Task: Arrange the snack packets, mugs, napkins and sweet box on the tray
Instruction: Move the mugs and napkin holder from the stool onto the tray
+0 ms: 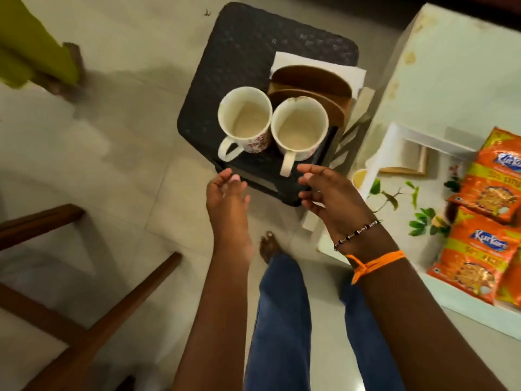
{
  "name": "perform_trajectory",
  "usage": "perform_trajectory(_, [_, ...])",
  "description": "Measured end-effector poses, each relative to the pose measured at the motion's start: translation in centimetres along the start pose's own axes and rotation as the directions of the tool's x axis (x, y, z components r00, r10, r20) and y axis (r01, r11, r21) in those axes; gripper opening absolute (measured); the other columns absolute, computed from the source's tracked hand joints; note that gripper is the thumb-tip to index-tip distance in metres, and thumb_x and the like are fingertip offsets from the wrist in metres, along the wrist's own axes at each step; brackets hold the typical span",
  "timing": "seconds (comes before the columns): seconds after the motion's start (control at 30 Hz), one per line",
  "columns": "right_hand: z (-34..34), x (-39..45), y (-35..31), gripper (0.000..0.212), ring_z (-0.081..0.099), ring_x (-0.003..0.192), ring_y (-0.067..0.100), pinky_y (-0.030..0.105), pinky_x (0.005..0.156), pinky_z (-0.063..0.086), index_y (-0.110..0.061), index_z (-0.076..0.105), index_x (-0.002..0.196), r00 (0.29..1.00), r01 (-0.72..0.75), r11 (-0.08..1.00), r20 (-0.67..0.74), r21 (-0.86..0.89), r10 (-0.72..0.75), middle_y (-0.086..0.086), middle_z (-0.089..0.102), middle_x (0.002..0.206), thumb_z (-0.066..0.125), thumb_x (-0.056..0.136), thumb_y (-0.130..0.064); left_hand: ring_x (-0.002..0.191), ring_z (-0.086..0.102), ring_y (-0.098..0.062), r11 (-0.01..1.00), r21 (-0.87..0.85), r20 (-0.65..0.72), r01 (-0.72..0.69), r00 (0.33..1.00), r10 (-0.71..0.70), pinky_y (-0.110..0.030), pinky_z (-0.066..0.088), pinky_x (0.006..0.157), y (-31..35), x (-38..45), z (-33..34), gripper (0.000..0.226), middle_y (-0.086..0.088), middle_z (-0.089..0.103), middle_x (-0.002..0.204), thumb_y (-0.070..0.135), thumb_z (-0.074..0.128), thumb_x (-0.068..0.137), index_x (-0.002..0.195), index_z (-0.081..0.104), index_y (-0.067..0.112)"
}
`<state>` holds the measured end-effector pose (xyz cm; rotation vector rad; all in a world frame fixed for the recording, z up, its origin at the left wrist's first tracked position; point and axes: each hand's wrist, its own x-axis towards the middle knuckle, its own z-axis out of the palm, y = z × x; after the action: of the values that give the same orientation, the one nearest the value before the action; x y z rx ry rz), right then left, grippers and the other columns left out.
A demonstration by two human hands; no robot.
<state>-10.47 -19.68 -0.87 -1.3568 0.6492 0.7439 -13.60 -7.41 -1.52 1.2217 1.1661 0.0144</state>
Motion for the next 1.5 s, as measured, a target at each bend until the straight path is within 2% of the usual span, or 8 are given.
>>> perform_trajectory(0.13, [3.3,1.8,0.7,0.015,0.045,0.070,0.014,0.028,0.067,0.039,-0.016,0.061,0.079,0.989,0.026,0.997,-0.145,-0.071,-0.036,0.005,0.053,0.079,0.051,0.091,-0.019,0.113,0.048,-0.014,0.981,0.196,0.073,-0.003,0.997,-0.012,-0.032,0.038,0.098,2.2,3.7,-1.5,0.018,0.004,0.053,0.117,0.035,0.045,0.094,0.110,0.049,0.028])
perform_trajectory(0.37, [4.6,3.2,1.1,0.028,0.050,0.084,0.013,0.024,0.067,0.038,-0.025,0.060,0.068,0.960,0.109,0.992,-0.252,-0.065,-0.122,-0.009,0.063,0.083,0.046,0.093,-0.029,0.091,0.049,0.000,0.910,0.385,0.323,-0.152,0.946,0.022,-0.015,0.034,0.070,3.6,6.5,-1.9,0.017,0.012,0.059,0.095,0.032,0.049,0.093,0.090,0.065,0.029])
perform_trajectory(0.83, [0.6,0.4,3.5,0.022,0.048,0.050,-0.011,0.000,0.054,0.036,-0.013,0.060,0.071,0.894,0.289,0.935,-0.292,-0.205,-0.340,-0.007,0.058,0.069,0.052,0.090,-0.016,0.097,0.058,-0.016,0.874,0.412,0.352,-0.258,0.930,0.108,-0.026,0.043,0.082,2.2,3.9,-2.4,0.018,-0.003,0.067,0.095,0.025,0.057,0.089,0.076,0.067,0.031])
perform_trajectory(1.0, [-4.3,-3.0,5.2,0.019,0.047,0.058,0.002,0.018,0.062,0.037,-0.011,0.060,0.074,0.869,0.268,0.922,-0.342,-0.279,-0.357,0.001,0.057,0.070,0.052,0.090,-0.016,0.094,0.060,-0.017,0.901,0.390,0.389,-0.191,0.921,0.026,-0.029,0.047,0.086,-1.3,-0.9,-2.4,0.016,-0.002,0.069,0.088,0.023,0.059,0.087,0.076,0.070,0.028])
perform_trajectory(1.13, [-9.0,-5.1,6.7,0.021,0.049,0.058,-0.004,0.015,0.063,0.037,-0.013,0.059,0.071,0.836,0.264,0.928,-0.418,-0.264,-0.357,0.004,0.058,0.071,0.050,0.090,-0.011,0.085,0.061,-0.008,0.903,0.400,0.445,-0.159,0.895,-0.039,-0.016,0.048,0.074,-3.8,-4.7,0.0,0.018,0.006,0.070,0.081,0.023,0.058,0.088,0.075,0.070,0.026])
perform_trajectory(1.23, [-12.5,-5.8,7.8,0.024,0.050,0.054,-0.007,0.008,0.058,0.037,-0.012,0.058,0.070,0.819,0.253,0.942,-0.471,-0.219,-0.329,-0.002,0.057,0.067,0.049,0.092,-0.012,0.084,0.059,-0.006,0.892,0.420,0.477,-0.168,0.877,-0.060,-0.020,0.045,0.076,-5.2,-7.4,2.6,0.020,0.009,0.068,0.079,0.022,0.057,0.089,0.073,0.069,0.026])
perform_trajectory(1.33, [-15.6,-6.0,9.0,0.028,0.045,0.054,0.000,0.016,0.058,0.035,-0.015,0.055,0.066,0.821,0.228,0.958,-0.495,-0.172,-0.284,-0.005,0.054,0.066,0.046,0.093,-0.014,0.083,0.058,-0.015,0.864,0.474,0.491,-0.169,0.865,-0.100,-0.038,0.048,0.077,-6.7,-9.7,5.2,0.022,0.005,0.066,0.077,0.024,0.056,0.089,0.071,0.068,0.026])
perform_trajectory(1.5, [-18.2,-5.7,10.4,0.033,0.041,0.062,0.007,0.018,0.059,0.033,-0.019,0.053,0.063,0.833,0.245,0.969,-0.505,-0.032,-0.227,-0.003,0.053,0.068,0.043,0.095,-0.012,0.090,0.060,-0.020,0.842,0.501,0.493,-0.200,0.866,-0.087,-0.049,0.046,0.098,-8.6,-11.4,7.7,0.024,0.002,0.067,0.078,0.019,0.055,0.090,0.070,0.066,0.025])
